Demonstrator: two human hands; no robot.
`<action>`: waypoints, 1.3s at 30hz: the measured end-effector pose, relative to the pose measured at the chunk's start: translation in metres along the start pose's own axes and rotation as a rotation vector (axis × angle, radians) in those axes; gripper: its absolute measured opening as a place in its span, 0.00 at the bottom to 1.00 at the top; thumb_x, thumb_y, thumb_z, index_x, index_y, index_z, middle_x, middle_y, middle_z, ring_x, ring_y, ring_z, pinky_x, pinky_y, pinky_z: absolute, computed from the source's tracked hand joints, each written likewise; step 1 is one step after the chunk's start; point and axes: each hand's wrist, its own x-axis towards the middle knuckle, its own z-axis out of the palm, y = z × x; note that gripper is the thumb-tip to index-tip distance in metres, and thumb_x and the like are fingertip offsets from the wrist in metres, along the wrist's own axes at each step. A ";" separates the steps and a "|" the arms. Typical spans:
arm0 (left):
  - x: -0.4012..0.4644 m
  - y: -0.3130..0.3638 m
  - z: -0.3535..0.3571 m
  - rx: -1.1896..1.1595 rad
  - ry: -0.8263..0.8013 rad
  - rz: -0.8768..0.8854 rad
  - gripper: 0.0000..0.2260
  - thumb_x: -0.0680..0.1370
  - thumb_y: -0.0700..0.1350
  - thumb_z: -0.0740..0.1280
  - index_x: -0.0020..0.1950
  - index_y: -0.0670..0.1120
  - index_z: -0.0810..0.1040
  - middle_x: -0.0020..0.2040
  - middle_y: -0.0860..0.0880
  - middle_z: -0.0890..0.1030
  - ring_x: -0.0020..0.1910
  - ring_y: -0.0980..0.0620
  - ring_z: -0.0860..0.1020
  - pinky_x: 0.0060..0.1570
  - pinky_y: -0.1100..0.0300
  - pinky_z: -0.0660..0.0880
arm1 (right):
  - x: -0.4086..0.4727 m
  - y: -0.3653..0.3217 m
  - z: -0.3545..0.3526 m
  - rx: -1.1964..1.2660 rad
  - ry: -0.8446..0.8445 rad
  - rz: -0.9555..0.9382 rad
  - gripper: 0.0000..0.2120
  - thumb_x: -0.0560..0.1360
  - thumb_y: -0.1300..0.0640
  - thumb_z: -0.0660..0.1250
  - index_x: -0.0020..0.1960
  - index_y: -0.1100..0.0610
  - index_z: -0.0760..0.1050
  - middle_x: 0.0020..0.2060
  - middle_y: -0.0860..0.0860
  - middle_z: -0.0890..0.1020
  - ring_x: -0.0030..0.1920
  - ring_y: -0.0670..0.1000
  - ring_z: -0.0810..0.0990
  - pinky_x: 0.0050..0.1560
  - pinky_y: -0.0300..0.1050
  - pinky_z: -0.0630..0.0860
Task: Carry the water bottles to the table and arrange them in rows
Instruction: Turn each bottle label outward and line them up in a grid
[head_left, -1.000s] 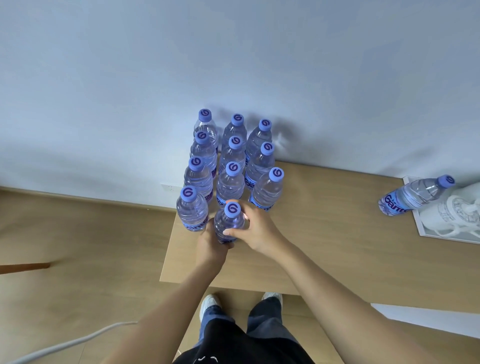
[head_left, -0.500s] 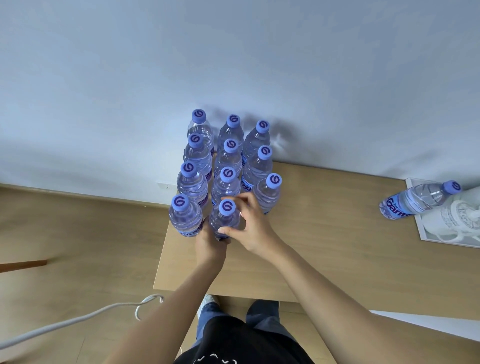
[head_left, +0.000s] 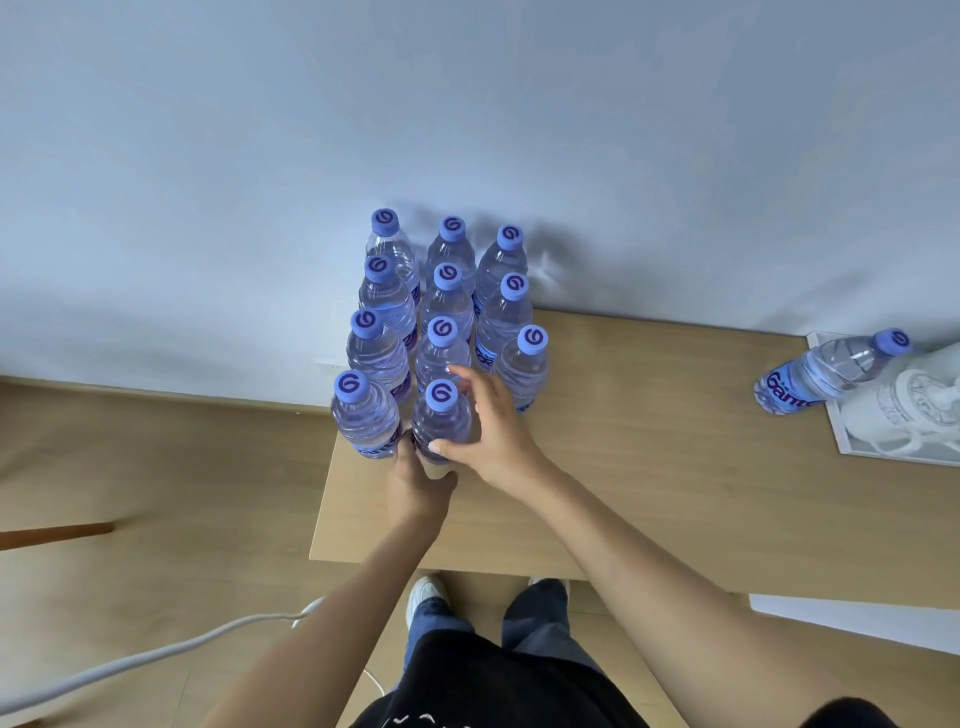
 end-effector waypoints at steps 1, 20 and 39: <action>-0.006 -0.001 0.000 -0.003 0.002 -0.008 0.27 0.68 0.33 0.75 0.65 0.40 0.70 0.56 0.46 0.77 0.52 0.47 0.74 0.47 0.58 0.68 | -0.004 0.002 -0.002 0.013 0.004 0.004 0.40 0.68 0.58 0.79 0.75 0.56 0.63 0.67 0.54 0.69 0.69 0.51 0.66 0.70 0.41 0.62; -0.068 0.117 0.133 -0.095 -0.352 0.064 0.20 0.72 0.37 0.74 0.61 0.44 0.72 0.58 0.50 0.75 0.58 0.52 0.74 0.54 0.61 0.68 | -0.089 0.112 -0.174 0.153 0.539 0.301 0.29 0.71 0.58 0.77 0.69 0.56 0.71 0.59 0.46 0.72 0.66 0.50 0.70 0.68 0.50 0.69; -0.061 0.206 0.262 -0.047 -0.410 0.136 0.16 0.75 0.42 0.73 0.60 0.49 0.72 0.59 0.52 0.76 0.58 0.55 0.75 0.59 0.61 0.71 | -0.063 0.212 -0.353 0.219 0.945 0.358 0.32 0.69 0.58 0.79 0.67 0.61 0.68 0.64 0.54 0.73 0.65 0.53 0.69 0.60 0.39 0.64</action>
